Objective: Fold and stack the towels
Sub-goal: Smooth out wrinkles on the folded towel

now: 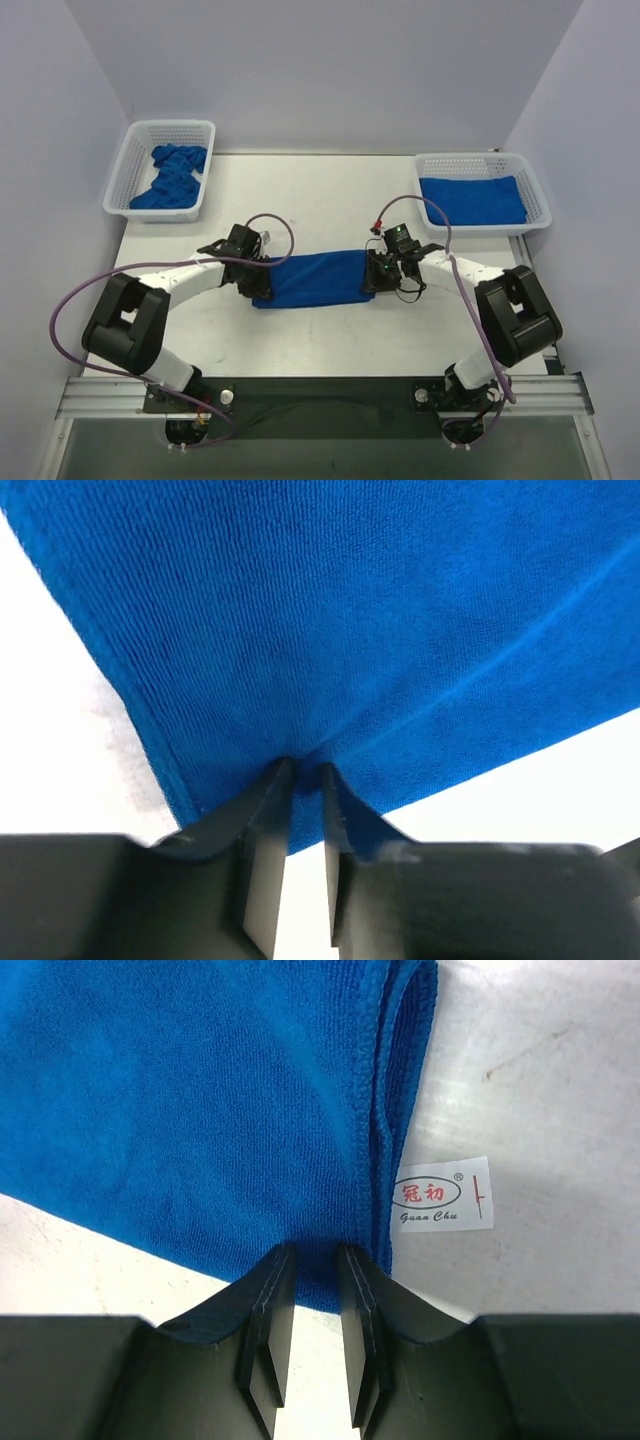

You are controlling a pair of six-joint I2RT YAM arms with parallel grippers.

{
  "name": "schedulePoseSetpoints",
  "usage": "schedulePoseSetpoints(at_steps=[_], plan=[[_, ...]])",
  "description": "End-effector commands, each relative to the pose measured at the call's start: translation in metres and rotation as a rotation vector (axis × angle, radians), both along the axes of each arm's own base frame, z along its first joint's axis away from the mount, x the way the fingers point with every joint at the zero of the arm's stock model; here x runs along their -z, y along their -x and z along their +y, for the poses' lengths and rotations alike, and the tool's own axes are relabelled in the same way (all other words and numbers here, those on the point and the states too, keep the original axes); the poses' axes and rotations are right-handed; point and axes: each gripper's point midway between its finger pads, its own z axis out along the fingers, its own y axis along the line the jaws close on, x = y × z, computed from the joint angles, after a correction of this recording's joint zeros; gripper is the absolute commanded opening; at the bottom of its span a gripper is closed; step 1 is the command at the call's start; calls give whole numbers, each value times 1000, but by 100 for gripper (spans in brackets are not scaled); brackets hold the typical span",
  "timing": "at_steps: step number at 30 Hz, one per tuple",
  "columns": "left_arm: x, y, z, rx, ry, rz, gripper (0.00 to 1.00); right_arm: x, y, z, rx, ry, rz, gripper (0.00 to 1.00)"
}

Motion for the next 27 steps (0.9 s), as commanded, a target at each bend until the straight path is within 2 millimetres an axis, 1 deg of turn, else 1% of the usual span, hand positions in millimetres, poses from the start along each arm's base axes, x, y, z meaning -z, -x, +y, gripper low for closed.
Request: schedulePoseSetpoints(at_steps=[1,2,3,5,6,7,8,9,10,11,12,13,14,15,16,17,18,19,20,21,22,23,24,25,26,27], plan=[[8,14,21,-39,-89,9,32,8,14,-23,41,65,25,25],[5,13,22,-39,-92,-1,36,5,13,-23,45,58,20,25],[-4,7,20,-38,-82,-27,47,-1,11,-22,45,43,10,25],[-23,-4,19,-48,-72,-96,59,-15,3,-22,52,28,-26,26],[-36,-13,17,-55,-61,-133,61,-28,-7,-18,54,9,-59,26],[-48,-19,16,-63,-50,-172,65,-37,-13,-16,56,-17,-77,27],[-57,-25,16,-70,-44,-199,66,-46,-20,-14,60,-31,-95,27],[-70,-36,14,-83,-35,-239,66,-60,-32,-10,66,-56,-130,28],[-76,-41,13,-87,-32,-258,66,-66,-37,-6,60,-77,-139,28],[-79,-47,14,-92,-32,-272,66,-71,-45,-4,63,-91,-153,28],[-84,-54,12,-91,-25,-289,66,-85,-58,2,61,-114,-184,28],[-86,-63,10,-90,-24,-296,65,-83,-63,6,60,-120,-172,28],[-88,-71,9,-93,-17,-305,60,-87,-68,13,48,-149,-175,28],[-81,-76,7,-92,-26,-289,58,-96,-78,20,44,-173,-192,27],[-79,-80,6,-86,-29,-289,55,-91,-85,26,58,-196,-181,27],[-84,-92,4,-93,-21,-313,47,-92,-89,31,59,-215,-181,27],[-81,-97,4,-95,-24,-312,43,-89,-91,33,70,-221,-170,27],[-67,-100,3,-96,-32,-280,38,-86,-101,38,92,-247,-177,27],[-67,-108,2,-104,-24,-283,37,-81,-103,41,97,-258,-163,26],[-63,-113,5,-114,-20,-273,35,-77,-104,43,105,-267,-147,26],[-51,-114,5,-115,-27,-242,31,-67,-104,44,111,-268,-123,26],[-46,-117,6,-120,-34,-240,30,-61,-105,46,121,-276,-114,25],[-42,-120,10,-130,-39,-233,26,-55,-104,44,131,-271,-102,25],[-33,-121,12,-135,-47,-216,25,-46,-104,41,140,-262,-88,24],[-29,-122,14,-138,-51,-211,24,-34,-97,36,154,-251,-58,24],[-23,-121,16,-147,-55,-197,24,-28,-95,31,165,-243,-48,24]])
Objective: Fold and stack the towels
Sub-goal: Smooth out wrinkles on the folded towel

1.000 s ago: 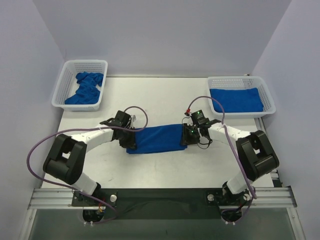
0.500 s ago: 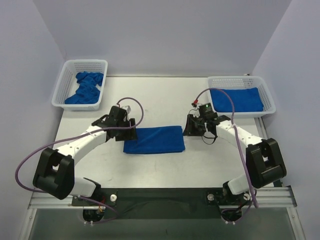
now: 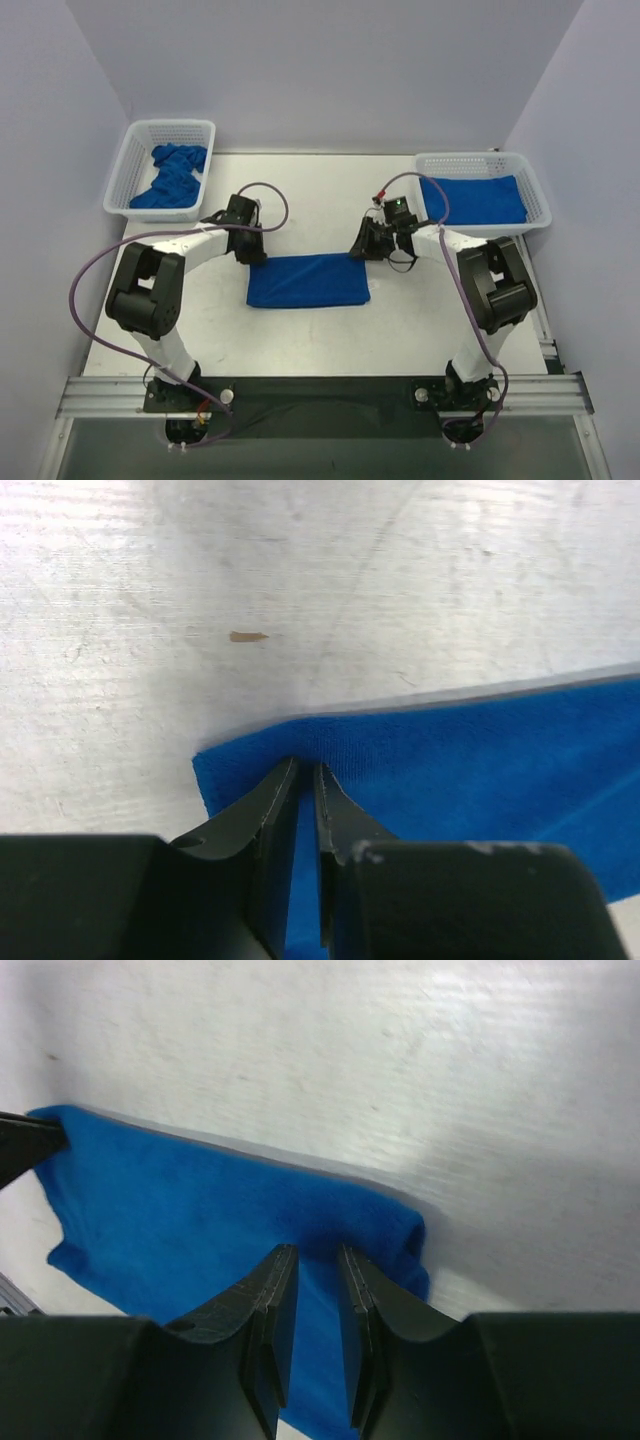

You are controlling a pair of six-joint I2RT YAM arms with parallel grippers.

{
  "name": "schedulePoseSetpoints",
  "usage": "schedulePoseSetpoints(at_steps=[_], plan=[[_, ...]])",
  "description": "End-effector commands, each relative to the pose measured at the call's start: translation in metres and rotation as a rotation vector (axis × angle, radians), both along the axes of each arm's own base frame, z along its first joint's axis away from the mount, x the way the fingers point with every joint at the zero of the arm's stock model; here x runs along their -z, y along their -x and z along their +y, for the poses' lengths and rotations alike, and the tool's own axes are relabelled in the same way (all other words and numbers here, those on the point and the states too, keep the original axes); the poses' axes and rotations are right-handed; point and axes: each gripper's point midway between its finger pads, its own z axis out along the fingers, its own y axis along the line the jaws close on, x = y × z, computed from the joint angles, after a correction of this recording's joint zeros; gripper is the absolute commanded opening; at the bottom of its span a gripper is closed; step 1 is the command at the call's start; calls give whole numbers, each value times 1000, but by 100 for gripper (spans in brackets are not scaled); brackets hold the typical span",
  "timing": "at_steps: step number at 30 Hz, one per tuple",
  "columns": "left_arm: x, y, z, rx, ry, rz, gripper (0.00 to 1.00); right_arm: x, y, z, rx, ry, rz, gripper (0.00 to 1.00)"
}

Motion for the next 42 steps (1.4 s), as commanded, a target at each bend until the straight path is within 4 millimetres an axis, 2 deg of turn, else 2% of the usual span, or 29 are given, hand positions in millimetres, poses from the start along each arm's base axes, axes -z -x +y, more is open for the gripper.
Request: schedulePoseSetpoints(at_steps=[1,2,3,6,9,10,13,17,18,20,21,24,28,31,33,36,40,42], plan=[[0,-21,4,-26,23,-41,22,13,2,-13,58,-26,38,23],[4,-22,6,-34,22,-41,22,24,9,-22,74,-9,64,23],[11,-18,11,-47,17,-23,20,30,9,-29,89,13,66,23],[17,-16,21,-83,16,-6,19,46,15,-51,120,58,90,22],[13,-16,23,-92,25,-14,20,46,14,-63,135,89,83,22],[11,-16,23,-90,31,-17,25,45,14,-65,137,102,83,22],[-6,-18,17,-73,61,-52,33,23,9,-62,116,93,44,23],[-36,-15,9,-46,108,-94,55,-12,11,-44,56,88,-25,24],[-48,-14,8,-40,118,-123,57,-21,17,-39,38,88,-26,24],[-58,-9,7,-31,129,-141,58,-33,22,-26,6,74,-44,24],[-67,-7,6,-28,142,-162,58,-39,30,-14,-29,68,-55,24],[-69,2,5,-20,152,-160,57,-43,50,8,-73,45,-41,24],[-52,7,8,-24,130,-119,51,-31,76,23,-123,54,-4,24],[-35,3,10,-37,113,-90,49,-9,95,26,-166,73,58,25],[-20,0,14,-64,88,-63,49,13,109,19,-171,114,109,24],[-6,-5,20,-98,74,-36,49,37,124,4,-150,159,141,24],[8,-10,33,-137,45,-14,48,49,135,-13,-133,200,160,24],[12,-10,39,-151,32,-1,48,46,138,-18,-131,202,155,24]])
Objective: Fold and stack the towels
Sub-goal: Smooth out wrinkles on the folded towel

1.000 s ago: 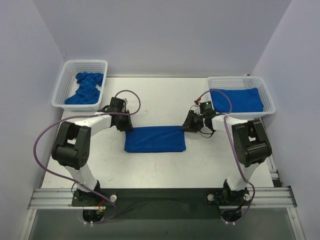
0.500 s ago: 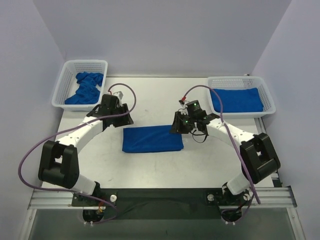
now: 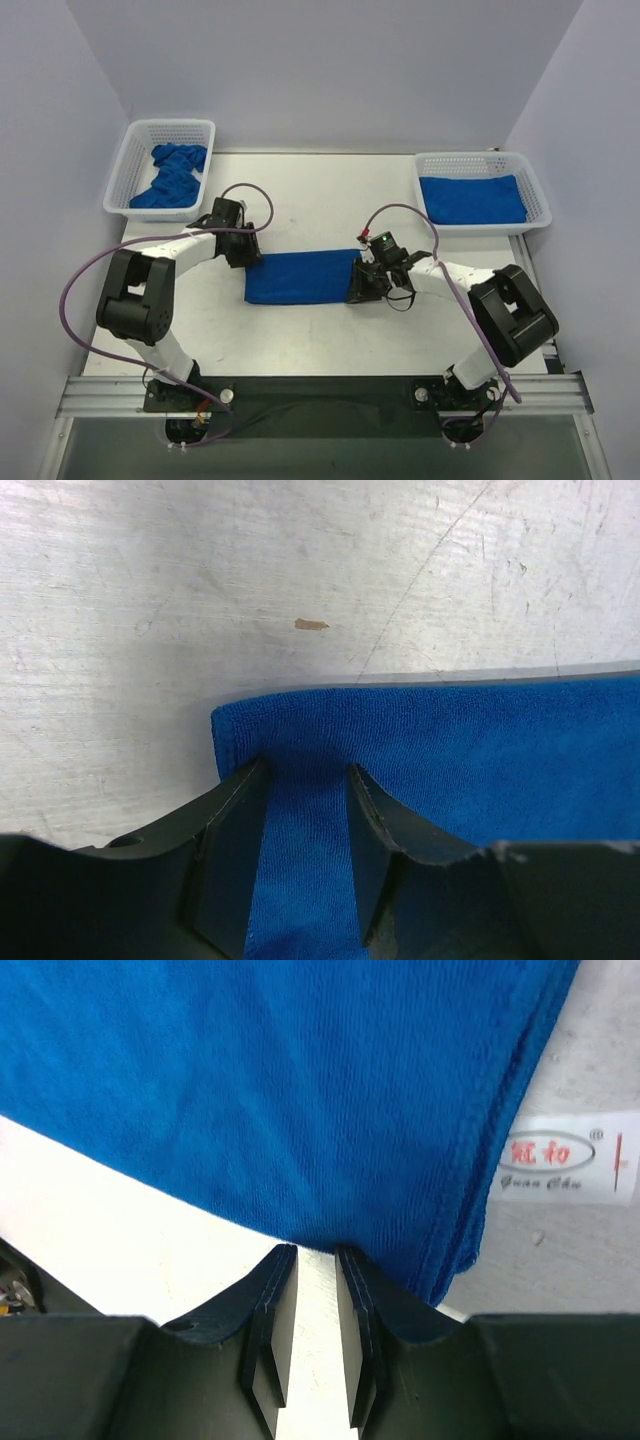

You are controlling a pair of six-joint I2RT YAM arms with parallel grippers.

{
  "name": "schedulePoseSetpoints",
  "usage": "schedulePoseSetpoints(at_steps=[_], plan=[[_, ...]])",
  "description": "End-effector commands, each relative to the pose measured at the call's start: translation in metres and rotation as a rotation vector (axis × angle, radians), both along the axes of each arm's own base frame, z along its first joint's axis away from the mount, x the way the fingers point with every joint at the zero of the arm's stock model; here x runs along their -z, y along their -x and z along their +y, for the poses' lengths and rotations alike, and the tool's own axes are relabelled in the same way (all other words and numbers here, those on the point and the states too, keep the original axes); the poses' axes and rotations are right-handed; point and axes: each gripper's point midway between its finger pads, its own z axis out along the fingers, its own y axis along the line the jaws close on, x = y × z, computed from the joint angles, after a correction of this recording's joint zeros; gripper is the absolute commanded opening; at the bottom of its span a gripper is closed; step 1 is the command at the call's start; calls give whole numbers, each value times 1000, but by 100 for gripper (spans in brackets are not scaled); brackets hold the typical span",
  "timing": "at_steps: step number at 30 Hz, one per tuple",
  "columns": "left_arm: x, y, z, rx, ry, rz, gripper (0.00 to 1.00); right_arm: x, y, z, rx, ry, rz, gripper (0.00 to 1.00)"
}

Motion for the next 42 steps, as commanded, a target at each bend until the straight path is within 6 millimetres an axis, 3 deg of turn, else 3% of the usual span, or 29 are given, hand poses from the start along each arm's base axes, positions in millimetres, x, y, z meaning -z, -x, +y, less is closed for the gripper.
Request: schedulePoseSetpoints(at_steps=[1,4,7,11,14,17,21,22,25,29,32,36,38,41,42], plan=[[6,-13,19,-57,-47,-12,48,14,15,-27,30,95,22,24],[5,-15,23,-58,-53,-8,49,8,18,-28,23,91,12,24],[-9,-18,15,-27,-14,-31,55,-6,15,-25,7,72,-17,24],[-52,-15,1,30,51,-103,64,-48,-8,-9,-10,11,-113,24],[-80,0,-4,61,68,-140,68,-65,-18,-1,-24,-7,-145,25],[-89,25,-3,69,72,-138,67,-70,-31,6,-27,-14,-159,25],[-68,61,0,68,67,-72,51,-68,-44,12,-25,-11,-164,25],[-50,77,2,70,58,-22,48,-65,-44,14,-21,-15,-156,25],[-19,102,3,68,34,61,38,-50,-48,16,-16,-6,-137,25],[6,117,15,18,-11,111,31,-26,-42,8,-1,20,-100,25],[13,127,19,-8,-12,136,29,-10,-34,-2,12,43,-71,25],[16,136,24,-40,-24,156,29,4,-23,-18,38,72,-36,25],[7,137,23,-35,-19,151,29,0,-21,-21,42,65,-51,25],[-27,124,17,-7,-19,49,45,-19,-23,-25,50,49,-89,25],[-47,110,17,-11,-47,-25,53,-22,-26,-31,66,54,-99,25]])
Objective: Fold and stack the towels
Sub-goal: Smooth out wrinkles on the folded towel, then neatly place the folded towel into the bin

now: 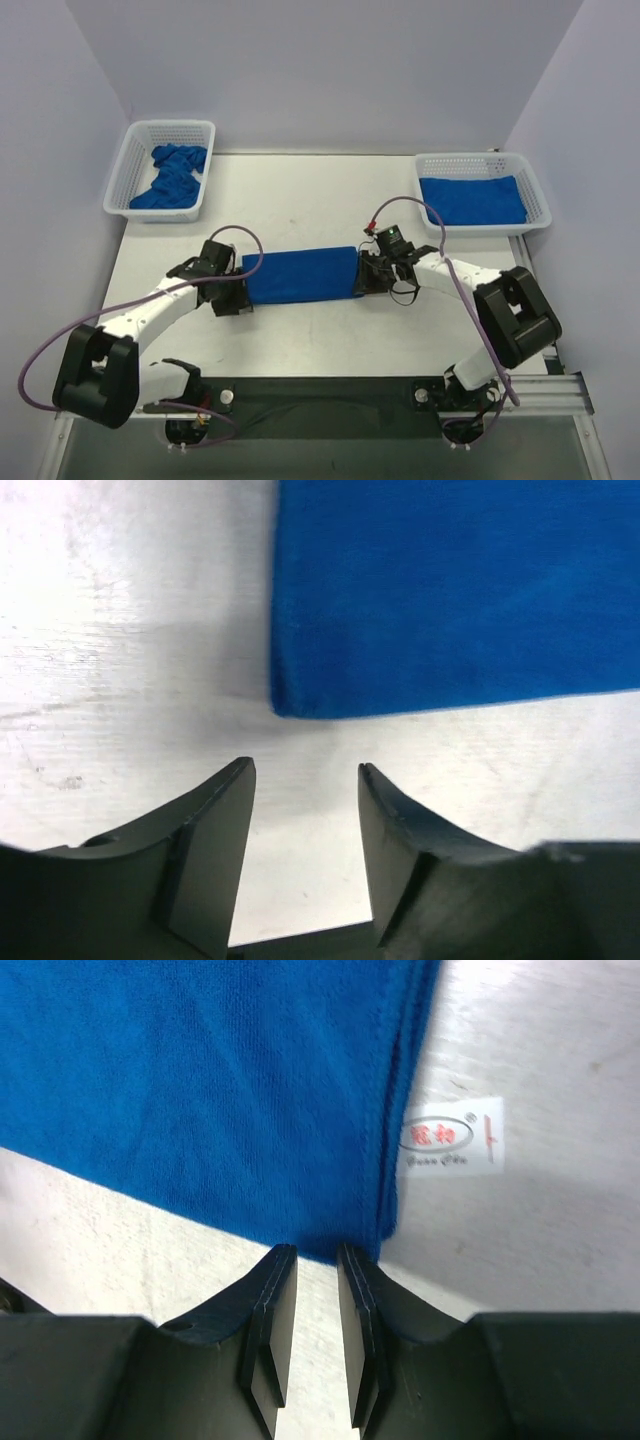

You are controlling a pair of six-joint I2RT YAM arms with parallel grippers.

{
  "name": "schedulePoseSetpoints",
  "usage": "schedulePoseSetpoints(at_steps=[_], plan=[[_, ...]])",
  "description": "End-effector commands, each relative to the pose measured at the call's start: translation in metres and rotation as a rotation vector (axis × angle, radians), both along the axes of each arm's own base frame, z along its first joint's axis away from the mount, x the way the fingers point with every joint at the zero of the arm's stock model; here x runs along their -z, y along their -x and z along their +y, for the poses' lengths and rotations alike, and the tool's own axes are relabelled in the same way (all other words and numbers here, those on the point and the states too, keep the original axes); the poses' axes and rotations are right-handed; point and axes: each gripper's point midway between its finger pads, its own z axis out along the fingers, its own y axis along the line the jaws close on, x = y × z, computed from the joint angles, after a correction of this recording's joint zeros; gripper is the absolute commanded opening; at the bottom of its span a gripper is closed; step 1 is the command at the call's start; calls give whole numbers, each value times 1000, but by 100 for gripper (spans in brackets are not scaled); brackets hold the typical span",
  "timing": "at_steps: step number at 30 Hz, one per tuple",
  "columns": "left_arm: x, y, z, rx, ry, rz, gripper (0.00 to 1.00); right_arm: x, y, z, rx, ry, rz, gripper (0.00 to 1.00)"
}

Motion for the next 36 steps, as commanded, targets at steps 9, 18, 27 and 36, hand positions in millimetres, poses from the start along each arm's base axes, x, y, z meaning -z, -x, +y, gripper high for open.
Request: schedulePoseSetpoints(at_steps=[9,18,27,36], plan=[[-130,-57,-85,316,-183,-452,90,-67,-22,-94,235,106,-173,60],[-130,-77,-219,659,-354,-595,94,-75,-10,-175,633,74,-76,94],[-76,-74,-293,855,-425,-571,93,-70,3,-189,693,101,-59,100],[-29,-71,-308,881,-464,-508,79,-64,6,-191,694,109,-42,100]])
